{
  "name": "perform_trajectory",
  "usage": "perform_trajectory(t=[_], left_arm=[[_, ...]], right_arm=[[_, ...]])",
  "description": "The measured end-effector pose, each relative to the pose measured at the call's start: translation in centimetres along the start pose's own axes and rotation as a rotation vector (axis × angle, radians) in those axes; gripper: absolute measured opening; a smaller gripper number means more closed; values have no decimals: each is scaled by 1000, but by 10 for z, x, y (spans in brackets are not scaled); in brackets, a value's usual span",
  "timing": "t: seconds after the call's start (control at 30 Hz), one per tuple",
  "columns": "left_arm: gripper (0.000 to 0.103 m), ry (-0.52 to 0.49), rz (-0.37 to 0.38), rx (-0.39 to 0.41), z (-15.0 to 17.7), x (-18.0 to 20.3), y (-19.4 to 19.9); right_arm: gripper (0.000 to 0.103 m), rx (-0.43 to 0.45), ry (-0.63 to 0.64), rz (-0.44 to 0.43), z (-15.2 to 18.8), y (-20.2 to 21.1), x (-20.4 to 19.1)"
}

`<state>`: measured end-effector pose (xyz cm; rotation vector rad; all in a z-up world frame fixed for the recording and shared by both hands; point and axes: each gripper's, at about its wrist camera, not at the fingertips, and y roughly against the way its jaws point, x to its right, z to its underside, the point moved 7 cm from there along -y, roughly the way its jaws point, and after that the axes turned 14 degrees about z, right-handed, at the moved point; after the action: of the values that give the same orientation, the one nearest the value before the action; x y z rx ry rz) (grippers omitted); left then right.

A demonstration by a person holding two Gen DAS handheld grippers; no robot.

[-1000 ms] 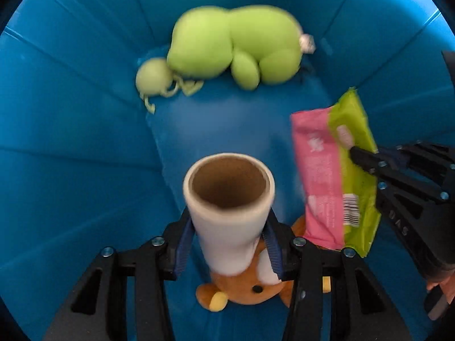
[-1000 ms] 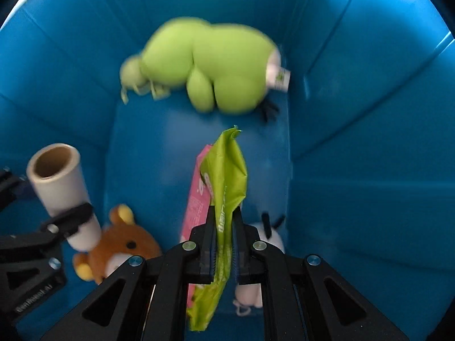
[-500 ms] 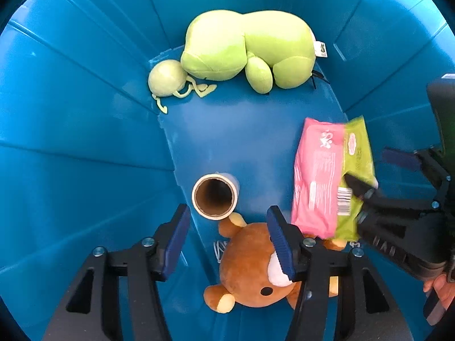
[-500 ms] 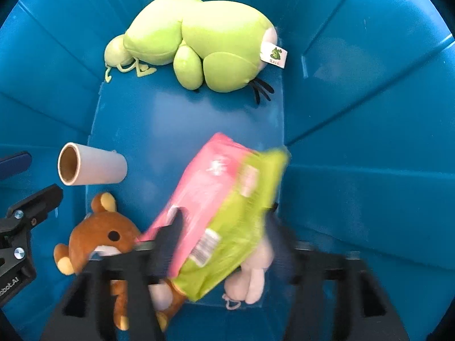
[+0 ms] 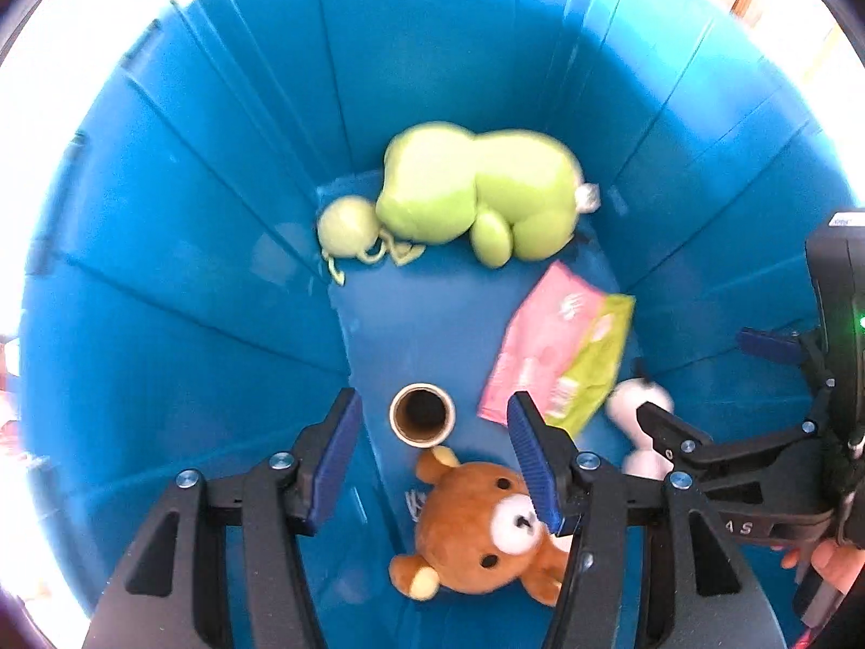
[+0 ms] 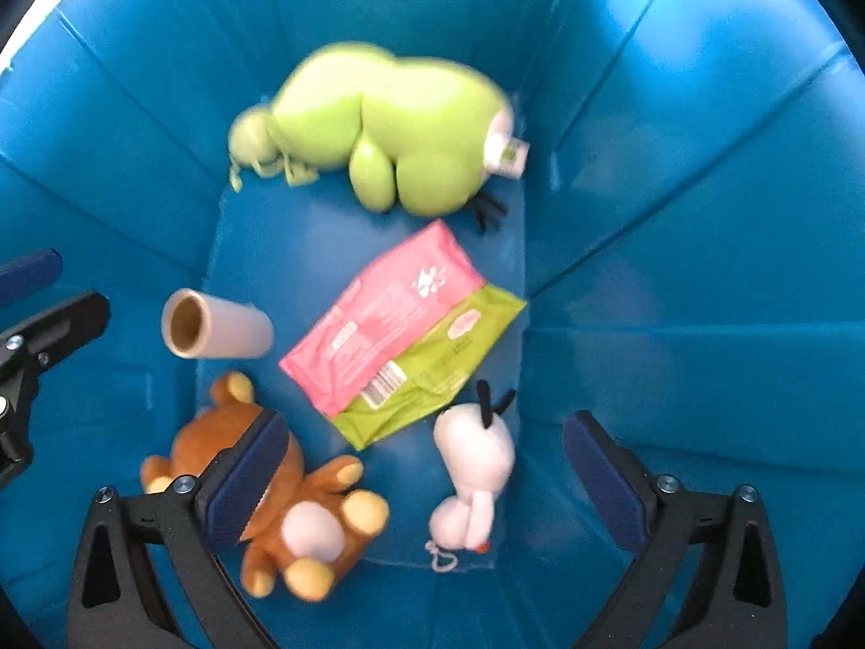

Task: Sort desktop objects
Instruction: 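Lower both grippers into the crate and open them to drop the items, then move both grippers back over the pile of items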

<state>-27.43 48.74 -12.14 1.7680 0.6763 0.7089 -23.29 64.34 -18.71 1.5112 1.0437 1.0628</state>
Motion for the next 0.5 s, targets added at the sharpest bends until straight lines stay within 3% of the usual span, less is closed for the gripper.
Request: perform_trajectory(t=[0.3, 0.4, 0.5], left_arm=[[55, -28, 141, 136, 17, 4, 114], [55, -49, 145, 195, 34, -9, 150], [55, -64, 101, 279, 52, -27, 185]], right_arm=[[103, 195, -28, 11, 23, 104, 0], [103, 267, -14, -10, 33, 137, -18], [103, 338, 1, -37, 41, 169, -40]])
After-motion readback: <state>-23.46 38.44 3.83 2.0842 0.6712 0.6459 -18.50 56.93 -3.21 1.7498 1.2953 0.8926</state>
